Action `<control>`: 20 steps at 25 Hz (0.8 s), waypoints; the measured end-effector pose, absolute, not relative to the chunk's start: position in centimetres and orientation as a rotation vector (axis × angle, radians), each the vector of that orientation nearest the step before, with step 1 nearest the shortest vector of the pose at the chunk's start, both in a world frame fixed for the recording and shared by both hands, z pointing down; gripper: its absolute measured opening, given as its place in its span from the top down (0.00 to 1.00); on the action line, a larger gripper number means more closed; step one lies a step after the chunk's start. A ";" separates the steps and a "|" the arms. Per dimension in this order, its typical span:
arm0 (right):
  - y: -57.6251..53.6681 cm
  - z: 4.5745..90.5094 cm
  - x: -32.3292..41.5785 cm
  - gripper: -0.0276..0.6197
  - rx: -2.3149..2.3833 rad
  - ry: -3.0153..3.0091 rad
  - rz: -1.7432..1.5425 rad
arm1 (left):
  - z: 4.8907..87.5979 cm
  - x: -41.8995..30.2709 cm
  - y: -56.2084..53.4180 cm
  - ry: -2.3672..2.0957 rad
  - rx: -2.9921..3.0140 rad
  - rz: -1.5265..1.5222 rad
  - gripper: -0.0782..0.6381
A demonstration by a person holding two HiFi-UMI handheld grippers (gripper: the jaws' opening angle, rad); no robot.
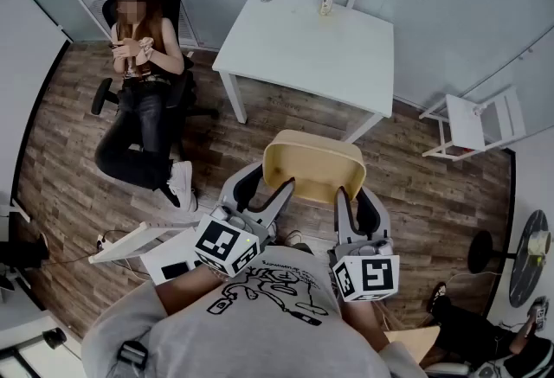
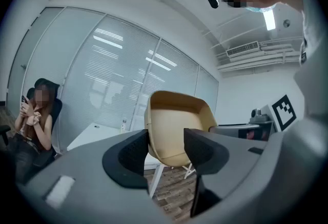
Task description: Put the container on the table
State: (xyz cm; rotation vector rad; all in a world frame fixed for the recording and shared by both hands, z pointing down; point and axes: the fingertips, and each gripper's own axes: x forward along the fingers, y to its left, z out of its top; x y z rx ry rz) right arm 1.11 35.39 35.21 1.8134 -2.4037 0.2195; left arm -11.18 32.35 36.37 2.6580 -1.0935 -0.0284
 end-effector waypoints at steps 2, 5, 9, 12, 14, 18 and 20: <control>35.4 35.1 1.2 0.81 1.816 -2.404 0.215 | 36.3 -11.1 32.3 -1.087 2.658 -0.030 0.60; 35.5 35.1 1.0 0.81 1.815 -2.398 0.211 | 36.3 -11.2 32.4 -1.082 2.655 -0.034 0.60; 35.3 35.2 0.3 0.81 1.825 -2.403 0.224 | 36.5 -11.9 32.1 -1.072 2.650 -0.043 0.60; 34.6 35.1 -0.1 0.81 1.830 -2.412 0.217 | 36.8 -12.5 31.4 -1.073 2.642 -0.049 0.61; 33.8 35.2 -0.4 0.81 1.834 -2.409 0.218 | 37.0 -12.8 30.7 -1.071 2.632 -0.045 0.61; 32.3 35.9 -0.4 0.81 1.832 -2.405 0.254 | 37.6 -12.9 29.3 -1.057 2.625 -0.023 0.61; 31.0 36.4 0.1 0.81 1.827 -2.409 0.273 | 37.8 -12.4 27.9 -1.056 2.627 -0.010 0.61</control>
